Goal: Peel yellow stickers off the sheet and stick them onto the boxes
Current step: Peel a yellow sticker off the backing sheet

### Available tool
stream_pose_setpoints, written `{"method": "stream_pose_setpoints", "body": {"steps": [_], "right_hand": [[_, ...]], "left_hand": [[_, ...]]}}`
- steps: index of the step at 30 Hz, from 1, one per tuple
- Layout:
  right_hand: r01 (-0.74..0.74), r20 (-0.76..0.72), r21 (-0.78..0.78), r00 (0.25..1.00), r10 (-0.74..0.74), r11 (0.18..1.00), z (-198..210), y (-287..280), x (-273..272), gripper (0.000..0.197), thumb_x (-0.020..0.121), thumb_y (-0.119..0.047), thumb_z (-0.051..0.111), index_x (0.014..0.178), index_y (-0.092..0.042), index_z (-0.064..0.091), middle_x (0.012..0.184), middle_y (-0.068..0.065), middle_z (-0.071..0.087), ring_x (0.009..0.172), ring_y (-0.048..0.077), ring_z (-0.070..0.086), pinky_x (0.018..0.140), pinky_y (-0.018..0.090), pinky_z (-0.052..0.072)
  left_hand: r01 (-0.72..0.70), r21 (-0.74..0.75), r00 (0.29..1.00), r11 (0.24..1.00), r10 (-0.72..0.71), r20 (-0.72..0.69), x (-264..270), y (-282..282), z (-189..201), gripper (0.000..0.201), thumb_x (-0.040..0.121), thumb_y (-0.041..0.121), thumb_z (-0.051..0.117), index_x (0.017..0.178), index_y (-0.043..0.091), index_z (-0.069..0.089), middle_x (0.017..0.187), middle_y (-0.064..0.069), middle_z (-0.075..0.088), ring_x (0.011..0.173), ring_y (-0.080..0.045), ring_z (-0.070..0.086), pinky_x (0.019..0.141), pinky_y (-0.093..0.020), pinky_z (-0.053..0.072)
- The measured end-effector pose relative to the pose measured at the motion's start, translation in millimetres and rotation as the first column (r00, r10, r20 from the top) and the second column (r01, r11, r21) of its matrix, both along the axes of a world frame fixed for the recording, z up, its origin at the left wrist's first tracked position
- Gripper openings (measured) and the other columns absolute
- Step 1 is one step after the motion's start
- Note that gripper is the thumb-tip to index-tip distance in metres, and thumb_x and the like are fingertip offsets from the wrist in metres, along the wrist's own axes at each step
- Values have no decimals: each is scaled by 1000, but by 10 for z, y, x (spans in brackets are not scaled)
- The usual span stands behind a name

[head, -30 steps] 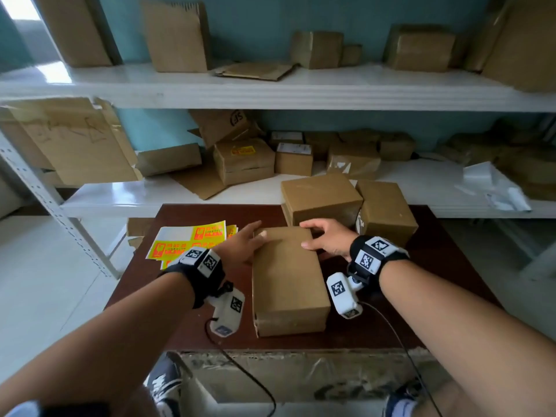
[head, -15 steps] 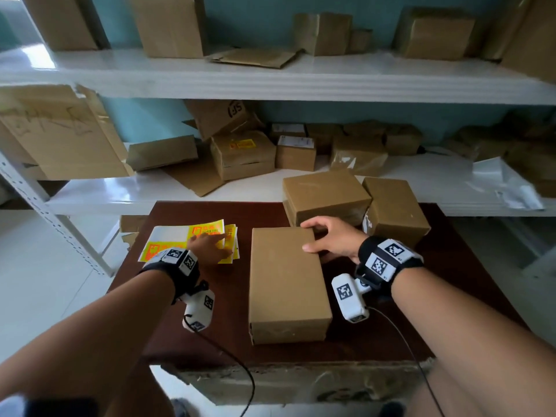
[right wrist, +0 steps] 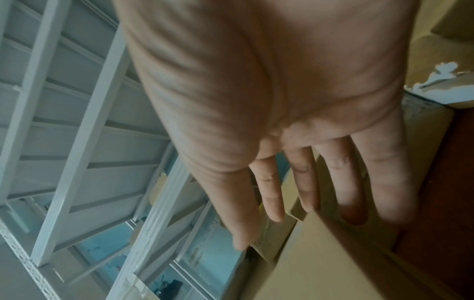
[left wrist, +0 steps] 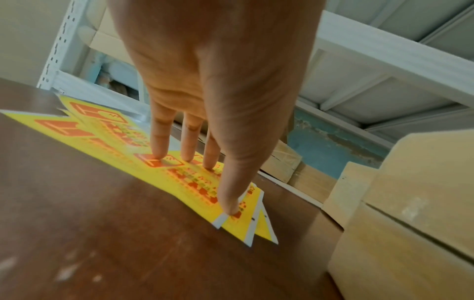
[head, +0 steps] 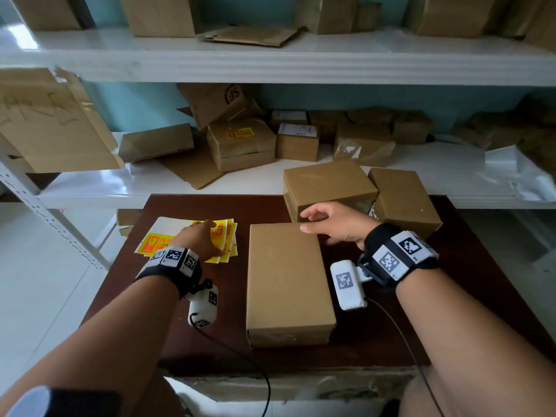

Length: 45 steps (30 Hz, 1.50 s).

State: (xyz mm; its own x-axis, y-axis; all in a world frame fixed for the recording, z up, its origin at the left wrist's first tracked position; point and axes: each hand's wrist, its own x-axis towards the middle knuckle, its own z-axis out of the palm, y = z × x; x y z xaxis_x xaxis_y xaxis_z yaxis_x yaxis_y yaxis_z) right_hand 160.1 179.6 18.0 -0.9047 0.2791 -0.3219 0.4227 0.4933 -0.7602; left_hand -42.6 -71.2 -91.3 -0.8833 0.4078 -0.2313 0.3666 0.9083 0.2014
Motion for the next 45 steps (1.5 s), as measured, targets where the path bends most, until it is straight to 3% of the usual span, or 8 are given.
{"method": "stream_pose_setpoints", "body": {"steps": [5, 10, 24, 30, 36, 39, 42, 45], "right_hand": [[18, -77, -57, 997, -23, 998, 100, 23, -27, 35, 96, -35, 65, 130, -25, 62, 124, -5, 61, 113, 11, 59, 92, 36, 56], [41, -147, -32, 988, -45, 999, 103, 68, -54, 32, 97, -32, 63, 128, -21, 64, 122, -5, 64, 116, 11, 58, 97, 28, 46], [20, -175, -56, 984, -29, 998, 182, -24, -146, 23, 100, -31, 59, 121, -25, 65, 117, -2, 67, 109, 21, 66, 80, 27, 55], [6, -195, -84, 981, -22, 996, 187, 0, -127, 22, 100, -31, 59, 120, -26, 66, 117, -3, 67, 107, 20, 66, 82, 29, 56], [-4, -204, -131, 979, -23, 991, 209, 1, -142, 26, 100, -29, 59, 125, -22, 65, 121, 2, 66, 108, 21, 66, 78, 26, 57], [-4, -237, -240, 970, -54, 971, 229, -28, -165, 28, 101, -26, 59, 128, -21, 62, 126, 4, 66, 109, 22, 67, 83, 28, 60], [-18, -259, -419, 961, -100, 908, 247, -94, -193, 37, 100, -27, 60, 136, -19, 56, 133, 5, 64, 115, 23, 66, 96, 39, 57], [-42, -235, -614, 963, -132, 788, 264, -160, -215, 39, 100, -35, 57, 134, -15, 57, 131, 5, 64, 111, 26, 65, 101, 51, 52]], "left_hand": [[24, -133, 999, 991, -27, -21, 43, 106, 32, 98, 66, 60, 81, 147, 25, 38, 141, -11, 44, 129, -33, 47, 100, -46, 47], [38, -148, 999, 988, -42, -25, 7, 102, 64, 86, 63, 65, 81, 135, 22, 58, 131, -9, 51, 123, -31, 49, 99, -43, 48], [32, -59, 999, 998, -33, -29, -37, 66, 98, 83, 66, 51, 86, 139, 25, 55, 135, -2, 60, 123, -25, 56, 100, -35, 47], [-13, -48, 1000, 999, 13, -6, -86, 90, 156, 62, 79, 31, 76, 137, 23, 57, 127, -6, 65, 114, -25, 62, 93, -34, 51], [-47, 205, 990, 978, 73, -119, -87, 111, 572, 19, 83, 25, 67, 101, 21, 68, 98, -10, 71, 84, -28, 62, 74, -36, 51], [-7, 462, 974, 887, 109, -196, 50, 269, 933, 29, 84, 27, 71, 110, 15, 67, 103, -11, 71, 87, -30, 63, 72, -34, 48], [110, 656, 978, 747, 37, -206, 393, 525, 1231, 40, 87, 28, 72, 125, 19, 63, 109, 1, 68, 87, -16, 64, 68, -27, 48], [201, 724, 976, 660, -68, -209, 807, 747, 1331, 38, 87, 28, 73, 123, 26, 63, 106, 12, 66, 80, -2, 65, 66, -28, 56]]}}
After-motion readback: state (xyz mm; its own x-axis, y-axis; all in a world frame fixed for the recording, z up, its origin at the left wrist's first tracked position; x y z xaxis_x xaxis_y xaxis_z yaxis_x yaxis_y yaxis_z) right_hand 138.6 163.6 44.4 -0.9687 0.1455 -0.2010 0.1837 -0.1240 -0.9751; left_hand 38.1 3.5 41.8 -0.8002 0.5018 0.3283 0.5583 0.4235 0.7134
